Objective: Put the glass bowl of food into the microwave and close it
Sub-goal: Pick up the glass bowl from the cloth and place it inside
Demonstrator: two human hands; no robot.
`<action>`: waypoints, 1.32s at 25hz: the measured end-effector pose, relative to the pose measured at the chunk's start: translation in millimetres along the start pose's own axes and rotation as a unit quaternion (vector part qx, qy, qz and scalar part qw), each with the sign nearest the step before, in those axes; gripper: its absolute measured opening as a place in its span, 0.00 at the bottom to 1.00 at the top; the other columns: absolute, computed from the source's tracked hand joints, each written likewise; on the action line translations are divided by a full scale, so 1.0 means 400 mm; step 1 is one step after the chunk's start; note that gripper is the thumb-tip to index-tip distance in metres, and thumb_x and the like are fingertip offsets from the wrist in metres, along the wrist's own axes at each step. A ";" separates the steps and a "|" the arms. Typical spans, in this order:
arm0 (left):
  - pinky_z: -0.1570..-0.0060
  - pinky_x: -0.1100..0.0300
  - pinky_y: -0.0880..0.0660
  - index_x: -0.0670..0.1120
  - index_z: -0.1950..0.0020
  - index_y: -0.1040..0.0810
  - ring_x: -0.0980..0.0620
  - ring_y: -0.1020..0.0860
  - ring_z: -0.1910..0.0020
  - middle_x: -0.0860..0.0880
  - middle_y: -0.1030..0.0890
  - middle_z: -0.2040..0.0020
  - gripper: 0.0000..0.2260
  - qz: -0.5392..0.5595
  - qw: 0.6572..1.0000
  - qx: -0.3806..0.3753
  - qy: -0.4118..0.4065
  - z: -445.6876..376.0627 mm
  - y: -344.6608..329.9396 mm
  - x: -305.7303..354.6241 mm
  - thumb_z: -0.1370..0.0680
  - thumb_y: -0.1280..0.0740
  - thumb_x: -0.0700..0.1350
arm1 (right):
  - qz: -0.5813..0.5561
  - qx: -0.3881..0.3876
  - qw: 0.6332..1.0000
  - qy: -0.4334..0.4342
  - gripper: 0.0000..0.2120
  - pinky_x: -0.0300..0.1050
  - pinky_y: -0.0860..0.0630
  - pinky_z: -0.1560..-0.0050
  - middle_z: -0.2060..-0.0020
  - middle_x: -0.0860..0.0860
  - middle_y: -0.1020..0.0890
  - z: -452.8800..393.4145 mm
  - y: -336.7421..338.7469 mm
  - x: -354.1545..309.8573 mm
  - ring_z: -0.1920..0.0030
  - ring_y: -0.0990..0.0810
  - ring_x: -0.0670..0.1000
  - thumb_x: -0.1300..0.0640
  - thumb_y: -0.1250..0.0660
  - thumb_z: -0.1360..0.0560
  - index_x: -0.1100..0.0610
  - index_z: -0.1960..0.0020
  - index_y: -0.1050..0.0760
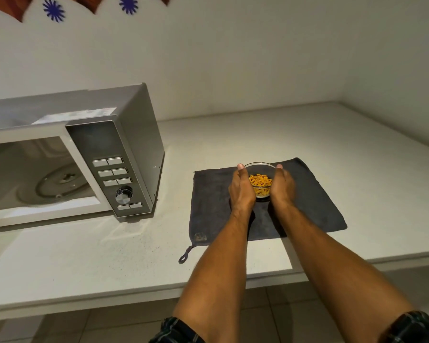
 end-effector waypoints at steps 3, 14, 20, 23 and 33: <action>0.35 0.50 0.28 0.48 0.31 0.26 0.45 0.23 0.38 0.44 0.22 0.35 0.31 0.024 0.999 0.006 0.032 -0.017 -0.009 -0.021 0.20 0.55 0.65 | -0.021 0.001 1.000 -0.008 0.24 0.50 0.27 0.38 0.40 0.57 0.19 -0.012 -0.021 0.012 0.43 0.21 0.57 0.44 0.50 0.18 0.56 0.36 0.23; 0.49 0.58 0.33 0.47 0.34 0.26 0.49 0.23 0.43 0.45 0.20 0.39 0.28 -0.023 0.992 0.119 -0.031 0.045 0.145 0.030 0.18 0.54 0.62 | -0.051 0.000 0.999 0.016 0.26 0.53 0.25 0.40 0.42 0.56 0.18 0.132 -0.085 -0.050 0.43 0.20 0.58 0.43 0.51 0.17 0.59 0.38 0.23; 0.52 0.58 0.29 0.47 0.39 0.23 0.47 0.20 0.48 0.45 0.17 0.45 0.25 -0.038 0.963 0.264 -0.045 0.160 0.411 0.018 0.18 0.53 0.59 | -0.056 -0.067 0.996 0.032 0.26 0.55 0.23 0.42 0.46 0.57 0.16 0.346 -0.218 -0.080 0.46 0.19 0.59 0.42 0.51 0.18 0.58 0.41 0.21; 0.57 0.61 0.29 0.44 0.43 0.22 0.48 0.20 0.53 0.44 0.16 0.49 0.23 -0.055 0.944 0.319 -0.063 0.223 0.522 0.012 0.17 0.51 0.55 | -0.043 -0.098 0.994 0.038 0.28 0.55 0.22 0.44 0.48 0.57 0.15 0.436 -0.273 -0.078 0.48 0.18 0.59 0.42 0.52 0.18 0.58 0.43 0.20; 0.55 0.54 0.23 0.45 0.44 0.22 0.47 0.19 0.55 0.46 0.16 0.52 0.28 -0.071 0.878 0.468 -0.073 0.383 0.892 -0.013 0.21 0.56 0.59 | -0.003 -0.232 0.970 0.068 0.26 0.58 0.23 0.42 0.49 0.54 0.15 0.747 -0.511 -0.105 0.50 0.19 0.56 0.41 0.52 0.17 0.56 0.43 0.20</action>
Point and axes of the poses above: each hand's wrist, its own z-axis away from the middle knuckle, its own y-axis out of the back of the hand, x = y × z, the point moved 10 cm from there along -z, towards the middle knuckle
